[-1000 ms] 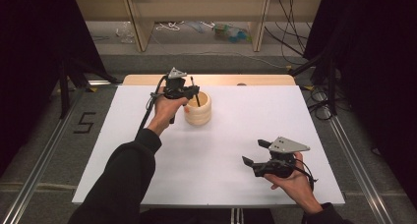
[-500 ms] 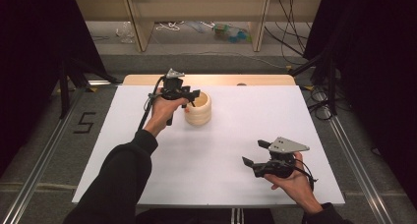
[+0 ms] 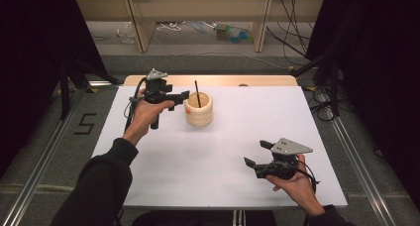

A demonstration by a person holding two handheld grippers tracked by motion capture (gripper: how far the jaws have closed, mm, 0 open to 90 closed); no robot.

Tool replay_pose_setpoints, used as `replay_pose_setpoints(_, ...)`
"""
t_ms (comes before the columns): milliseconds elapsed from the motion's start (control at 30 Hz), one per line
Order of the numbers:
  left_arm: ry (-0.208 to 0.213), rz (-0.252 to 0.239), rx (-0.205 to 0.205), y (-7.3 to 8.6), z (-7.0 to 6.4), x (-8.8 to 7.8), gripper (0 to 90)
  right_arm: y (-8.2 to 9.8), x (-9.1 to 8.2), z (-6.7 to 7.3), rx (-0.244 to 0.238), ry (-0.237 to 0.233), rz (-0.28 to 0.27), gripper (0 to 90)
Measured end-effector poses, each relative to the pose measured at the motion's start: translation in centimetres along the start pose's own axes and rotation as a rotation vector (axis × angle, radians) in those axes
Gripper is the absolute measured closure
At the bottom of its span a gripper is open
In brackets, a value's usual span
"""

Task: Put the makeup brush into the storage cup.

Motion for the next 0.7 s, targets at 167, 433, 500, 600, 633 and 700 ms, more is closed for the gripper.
replay_pose_setpoints(167,0.025,-0.024,0.015,0.8,-0.6,-1.5,21.3,-0.1,0.1,0.0,0.003,0.002,-0.007,18.0)
replay_pose_setpoints(433,0.041,-0.031,0.035,2.5,-2.1,-3.9,16.8,-0.2,0.1,0.0,0.003,-0.001,-0.021,18.0)
replay_pose_setpoints(500,0.059,-0.048,0.047,2.9,-2.3,-4.2,16.8,-0.2,0.0,0.0,0.006,0.0,-0.025,18.0)
replay_pose_setpoints(600,0.059,-0.059,0.054,3.7,-2.2,-4.9,16.6,-0.1,0.0,0.0,0.007,0.003,-0.015,18.0)
replay_pose_setpoints(633,0.066,-0.064,0.047,4.0,-2.1,-5.1,15.9,-0.1,0.0,0.0,0.007,0.004,-0.015,18.0)
replay_pose_setpoints(700,0.079,-0.06,0.034,4.7,-2.0,-5.5,15.9,-0.2,0.0,0.0,0.007,0.001,-0.025,18.0)
Point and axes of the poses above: each handheld gripper's, and its own axes: x roughly forward along the jaws, y roughly out of its underside, z roughly to its left, the point moved 7 cm from there along x, roughly forward along the jaws, and after that the axes turned 2 degrees about z, right-handed, at the moved point
